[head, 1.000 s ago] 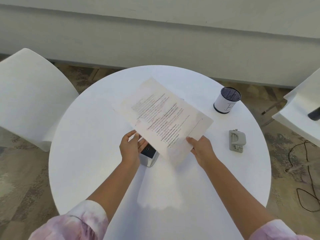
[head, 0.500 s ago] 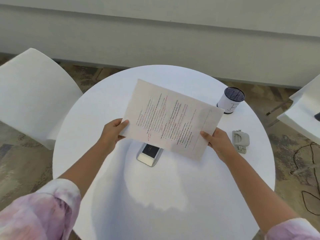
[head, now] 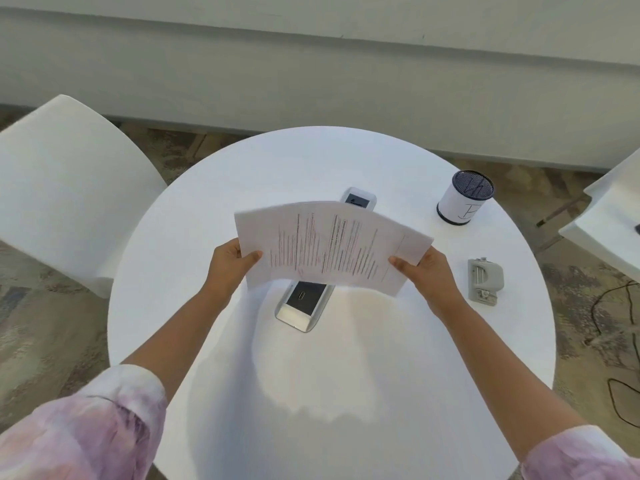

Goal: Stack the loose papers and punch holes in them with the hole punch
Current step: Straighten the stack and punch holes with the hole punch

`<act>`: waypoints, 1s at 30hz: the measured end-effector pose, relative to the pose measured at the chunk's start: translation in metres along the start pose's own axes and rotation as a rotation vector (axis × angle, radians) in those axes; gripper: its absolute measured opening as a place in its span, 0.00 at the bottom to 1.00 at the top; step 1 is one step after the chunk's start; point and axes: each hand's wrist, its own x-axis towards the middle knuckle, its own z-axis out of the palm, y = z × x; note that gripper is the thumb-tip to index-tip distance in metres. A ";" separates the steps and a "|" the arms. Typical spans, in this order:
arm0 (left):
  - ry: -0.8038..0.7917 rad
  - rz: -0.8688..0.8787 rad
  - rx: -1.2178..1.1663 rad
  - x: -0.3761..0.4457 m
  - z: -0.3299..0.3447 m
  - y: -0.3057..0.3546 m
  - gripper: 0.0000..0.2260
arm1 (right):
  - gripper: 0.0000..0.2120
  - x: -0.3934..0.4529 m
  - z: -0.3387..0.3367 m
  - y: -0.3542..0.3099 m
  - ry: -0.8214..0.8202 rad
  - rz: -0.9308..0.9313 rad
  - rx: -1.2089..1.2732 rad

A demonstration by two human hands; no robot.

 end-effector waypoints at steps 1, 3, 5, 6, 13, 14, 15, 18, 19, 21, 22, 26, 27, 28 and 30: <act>0.000 -0.010 -0.002 -0.001 0.000 -0.001 0.10 | 0.14 0.000 0.000 0.002 -0.003 0.005 -0.004; -0.004 -0.025 -0.001 -0.003 0.001 -0.003 0.10 | 0.14 0.000 0.000 0.004 0.000 0.013 -0.011; -0.011 -0.024 0.002 -0.004 0.001 -0.002 0.09 | 0.11 0.000 0.000 0.003 0.013 0.020 -0.003; -0.017 -0.016 0.003 -0.005 0.002 -0.001 0.08 | 0.10 0.000 0.000 0.002 0.019 0.018 0.003; -0.127 0.027 0.071 -0.011 0.000 -0.003 0.12 | 0.12 0.000 0.003 0.003 -0.044 0.062 -0.119; -0.146 0.035 0.085 -0.012 0.000 -0.005 0.12 | 0.12 0.000 0.003 0.005 -0.046 0.073 -0.156; -0.155 0.046 0.092 -0.013 0.000 -0.006 0.13 | 0.12 0.000 0.004 0.006 -0.037 0.076 -0.175; -0.134 0.067 0.081 -0.012 0.000 -0.006 0.11 | 0.09 0.001 0.006 0.004 0.022 0.050 -0.163; -0.121 0.061 0.070 -0.012 0.000 -0.006 0.11 | 0.08 0.001 0.006 0.003 0.030 0.039 -0.154; -0.111 0.052 0.061 -0.013 0.002 -0.006 0.09 | 0.07 0.001 0.008 0.003 0.032 0.036 -0.144; -0.112 0.046 0.057 -0.014 0.003 -0.006 0.09 | 0.08 0.001 0.009 0.004 0.030 0.051 -0.148; -0.105 -0.006 -0.017 -0.015 0.005 -0.007 0.07 | 0.23 0.000 0.011 0.008 0.026 0.024 -0.272; -0.098 -0.025 -0.049 -0.015 0.005 -0.007 0.07 | 0.27 0.000 0.011 0.009 0.057 0.037 -0.287; -0.086 -0.047 -0.088 -0.016 0.006 -0.008 0.07 | 0.31 -0.002 0.011 0.010 0.109 0.067 -0.294; -0.045 -0.095 -0.169 -0.018 0.009 -0.013 0.09 | 0.34 -0.006 0.016 0.014 0.190 0.150 -0.268</act>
